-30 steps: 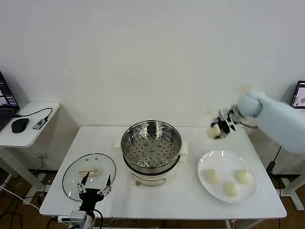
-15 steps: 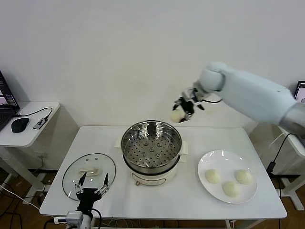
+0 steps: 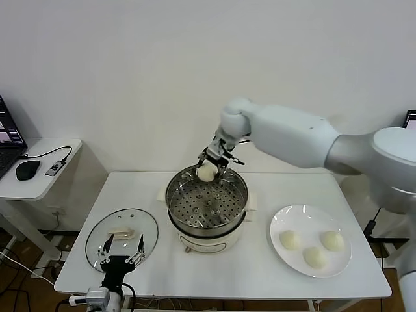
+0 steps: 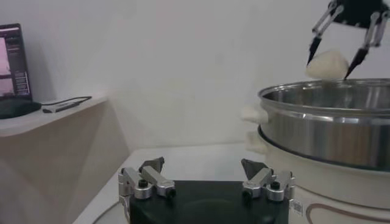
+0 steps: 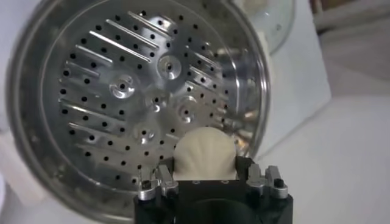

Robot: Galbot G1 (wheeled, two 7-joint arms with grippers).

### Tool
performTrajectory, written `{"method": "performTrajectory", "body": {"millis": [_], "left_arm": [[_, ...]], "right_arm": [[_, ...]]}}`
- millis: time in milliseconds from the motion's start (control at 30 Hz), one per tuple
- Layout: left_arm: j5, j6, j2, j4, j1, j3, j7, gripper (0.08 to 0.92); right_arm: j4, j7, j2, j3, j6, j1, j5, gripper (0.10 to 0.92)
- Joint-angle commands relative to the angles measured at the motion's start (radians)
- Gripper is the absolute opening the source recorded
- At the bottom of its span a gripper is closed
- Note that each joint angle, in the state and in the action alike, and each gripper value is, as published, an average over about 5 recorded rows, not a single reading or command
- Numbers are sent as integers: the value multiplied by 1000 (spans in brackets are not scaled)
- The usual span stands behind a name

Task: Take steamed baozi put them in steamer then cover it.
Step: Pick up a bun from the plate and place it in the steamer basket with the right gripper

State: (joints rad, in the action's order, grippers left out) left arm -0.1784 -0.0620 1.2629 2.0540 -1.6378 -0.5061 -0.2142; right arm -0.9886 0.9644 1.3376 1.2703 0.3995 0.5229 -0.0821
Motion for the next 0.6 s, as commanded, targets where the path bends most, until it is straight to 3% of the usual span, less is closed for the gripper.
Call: {"method": "performTrajectory", "body": {"millis": [33, 433, 600], "left_arm": [[-4, 1, -2, 1, 1, -4, 0, 823], [-5, 2, -6, -2, 5, -7, 1, 823], [-4, 2, -2, 0, 5, -5, 0, 823]], "right_arm": [[75, -49, 61, -2, 154, -71, -191, 619], [162, -107, 90, -65, 229, -142, -345, 629], [154, -126, 77, -67, 236, -134, -336, 708]]}}
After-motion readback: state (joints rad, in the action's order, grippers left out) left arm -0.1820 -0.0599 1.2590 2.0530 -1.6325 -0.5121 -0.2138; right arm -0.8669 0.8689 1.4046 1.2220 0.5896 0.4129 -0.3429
